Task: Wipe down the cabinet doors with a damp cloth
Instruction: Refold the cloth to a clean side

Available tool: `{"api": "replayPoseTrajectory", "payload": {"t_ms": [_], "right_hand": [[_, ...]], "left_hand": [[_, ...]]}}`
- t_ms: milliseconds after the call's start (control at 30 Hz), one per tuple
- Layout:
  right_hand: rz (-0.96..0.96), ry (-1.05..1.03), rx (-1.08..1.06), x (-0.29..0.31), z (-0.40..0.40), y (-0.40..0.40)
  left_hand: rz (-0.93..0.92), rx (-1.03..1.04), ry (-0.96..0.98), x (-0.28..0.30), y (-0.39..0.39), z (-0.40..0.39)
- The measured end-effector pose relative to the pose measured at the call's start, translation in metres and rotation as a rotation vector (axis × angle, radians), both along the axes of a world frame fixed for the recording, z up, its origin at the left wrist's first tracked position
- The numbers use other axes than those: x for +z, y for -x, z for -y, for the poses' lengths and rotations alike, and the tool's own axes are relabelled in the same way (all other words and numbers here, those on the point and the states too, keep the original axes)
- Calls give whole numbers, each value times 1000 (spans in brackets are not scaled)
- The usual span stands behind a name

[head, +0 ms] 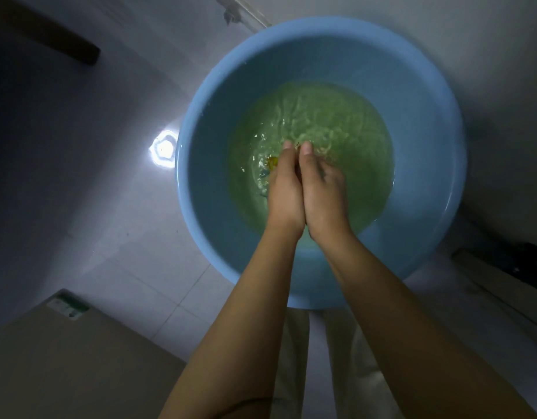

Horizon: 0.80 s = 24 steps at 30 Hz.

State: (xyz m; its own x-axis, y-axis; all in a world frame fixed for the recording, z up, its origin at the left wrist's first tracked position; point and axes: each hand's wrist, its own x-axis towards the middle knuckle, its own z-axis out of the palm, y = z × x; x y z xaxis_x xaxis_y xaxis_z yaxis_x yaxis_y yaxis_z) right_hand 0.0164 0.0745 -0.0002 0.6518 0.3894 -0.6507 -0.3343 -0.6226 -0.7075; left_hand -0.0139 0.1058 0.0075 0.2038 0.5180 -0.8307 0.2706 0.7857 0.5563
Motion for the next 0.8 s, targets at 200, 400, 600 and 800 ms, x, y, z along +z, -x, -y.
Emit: {"api": "replayPoseTrajectory", "payload": {"t_ms": [200, 400, 600, 800], "right_hand": [[-30, -40, 14, 6, 0, 2], [-97, -85, -37, 8, -2, 1], [-148, -87, -80, 4, 5, 1], [-131, -79, -73, 3, 11, 3]], "left_hand": [[-95, -12, -122, 4, 0, -5], [-123, -34, -217, 2, -3, -7], [-151, -14, -222, -2, -5, 0], [-109, 2, -199, 2, -4, 5]]}}
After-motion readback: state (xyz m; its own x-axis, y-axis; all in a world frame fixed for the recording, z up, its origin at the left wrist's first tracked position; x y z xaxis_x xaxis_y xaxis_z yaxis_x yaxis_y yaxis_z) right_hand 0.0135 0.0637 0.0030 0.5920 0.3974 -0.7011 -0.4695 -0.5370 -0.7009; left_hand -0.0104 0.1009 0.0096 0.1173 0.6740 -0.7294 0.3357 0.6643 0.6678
